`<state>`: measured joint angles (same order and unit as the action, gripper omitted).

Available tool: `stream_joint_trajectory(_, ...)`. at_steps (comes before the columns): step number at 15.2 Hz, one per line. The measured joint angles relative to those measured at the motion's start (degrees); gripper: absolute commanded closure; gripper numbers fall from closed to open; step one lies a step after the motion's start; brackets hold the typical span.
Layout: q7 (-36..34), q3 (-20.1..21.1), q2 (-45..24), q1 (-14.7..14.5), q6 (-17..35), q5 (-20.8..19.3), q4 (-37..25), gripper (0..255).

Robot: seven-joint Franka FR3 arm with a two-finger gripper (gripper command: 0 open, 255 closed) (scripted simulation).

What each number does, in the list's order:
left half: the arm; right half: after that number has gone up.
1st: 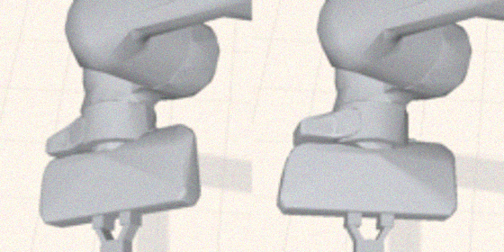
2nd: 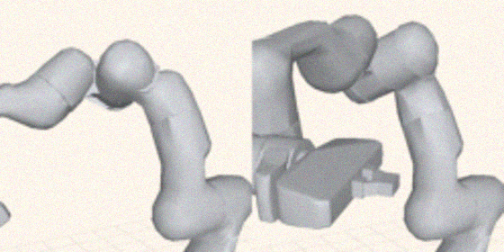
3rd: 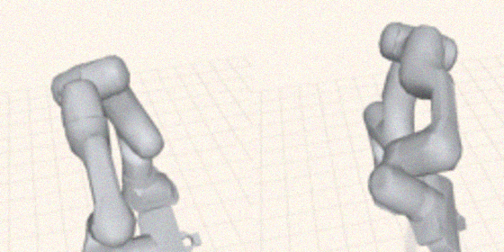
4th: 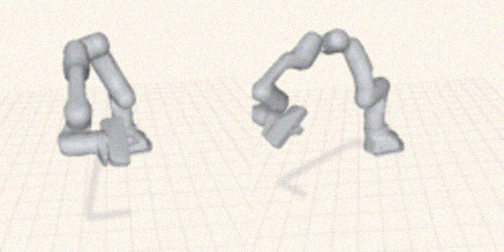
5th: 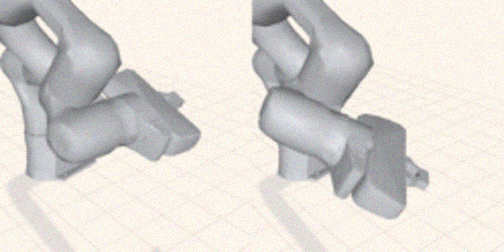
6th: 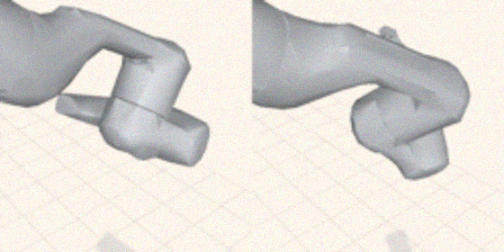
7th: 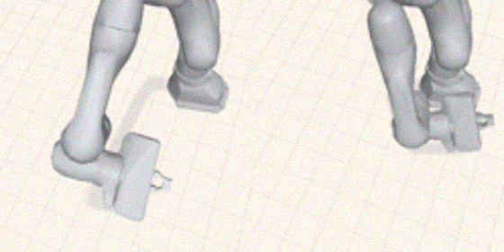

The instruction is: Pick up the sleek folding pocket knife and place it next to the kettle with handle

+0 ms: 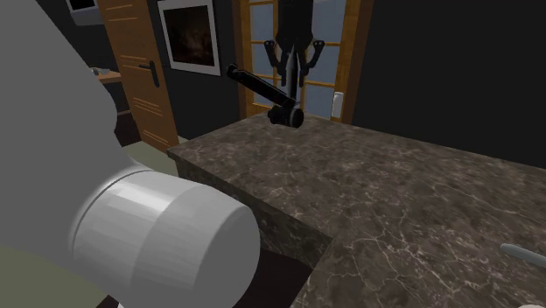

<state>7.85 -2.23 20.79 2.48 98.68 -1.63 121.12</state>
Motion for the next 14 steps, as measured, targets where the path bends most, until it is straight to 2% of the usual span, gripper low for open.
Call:
stream_joint_trajectory(4, 0.43, -0.24, 0.39, 0.15, -2.53, -0.11, -2.13, 255)
stream_joint_trajectory(14, 10.42, -7.6, 13.22, 4.69, -5.14, -5.0, 7.57, 255)
